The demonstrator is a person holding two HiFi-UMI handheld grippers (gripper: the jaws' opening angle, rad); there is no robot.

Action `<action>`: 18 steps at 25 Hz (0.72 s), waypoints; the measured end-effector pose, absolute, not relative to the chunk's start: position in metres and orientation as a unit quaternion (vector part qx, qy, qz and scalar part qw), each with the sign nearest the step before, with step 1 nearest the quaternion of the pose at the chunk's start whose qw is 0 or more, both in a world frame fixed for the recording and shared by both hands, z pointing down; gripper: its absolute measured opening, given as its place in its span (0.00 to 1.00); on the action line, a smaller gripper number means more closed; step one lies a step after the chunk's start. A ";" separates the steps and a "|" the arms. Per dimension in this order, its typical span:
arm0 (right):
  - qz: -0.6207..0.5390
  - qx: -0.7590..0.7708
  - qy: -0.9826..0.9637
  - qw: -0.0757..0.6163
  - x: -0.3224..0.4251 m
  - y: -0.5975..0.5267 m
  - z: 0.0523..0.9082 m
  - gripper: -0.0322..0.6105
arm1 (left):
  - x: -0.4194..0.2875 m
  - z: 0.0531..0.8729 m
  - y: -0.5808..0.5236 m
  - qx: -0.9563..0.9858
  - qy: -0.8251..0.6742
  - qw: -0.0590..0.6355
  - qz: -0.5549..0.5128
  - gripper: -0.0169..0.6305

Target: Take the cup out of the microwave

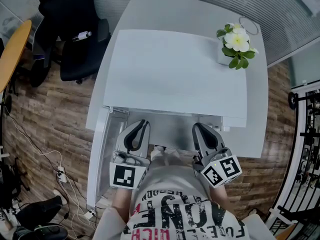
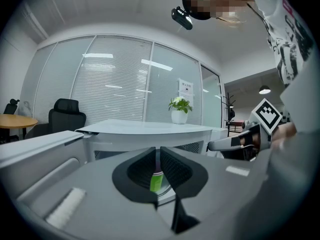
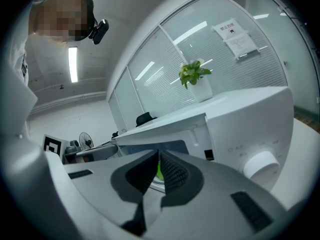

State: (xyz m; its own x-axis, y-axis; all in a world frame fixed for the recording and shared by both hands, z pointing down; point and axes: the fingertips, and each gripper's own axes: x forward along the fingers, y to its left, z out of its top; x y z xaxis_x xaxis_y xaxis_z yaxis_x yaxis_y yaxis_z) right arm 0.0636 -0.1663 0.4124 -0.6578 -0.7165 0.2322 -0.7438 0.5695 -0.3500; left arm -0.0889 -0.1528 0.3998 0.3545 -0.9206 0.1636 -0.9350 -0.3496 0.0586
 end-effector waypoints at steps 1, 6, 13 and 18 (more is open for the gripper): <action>0.212 0.412 -0.886 0.032 0.063 -0.166 0.412 0.08 | -0.090 0.400 -0.153 0.819 -0.566 0.075 0.053 0.09; 0.214 0.412 -0.885 0.030 0.061 -0.166 0.411 0.08 | -0.090 0.403 -0.150 0.819 -0.564 0.086 0.056 0.09; 0.214 0.412 -0.885 0.031 0.064 -0.165 0.411 0.08 | -0.087 0.404 -0.150 0.820 -0.562 0.088 0.058 0.09; 0.213 0.412 -0.886 0.031 0.064 -0.164 0.411 0.08 | -0.084 0.402 -0.150 0.822 -0.561 0.081 0.060 0.09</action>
State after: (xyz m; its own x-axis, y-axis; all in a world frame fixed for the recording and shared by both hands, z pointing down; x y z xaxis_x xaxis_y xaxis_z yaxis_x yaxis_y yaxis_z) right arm 0.0645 -0.1636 0.4114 -0.6593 -0.7159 0.2298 -0.7421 0.5701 -0.3526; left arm -0.0839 -0.1498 0.4017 0.3637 -0.9121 0.1894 -0.9315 -0.3578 0.0657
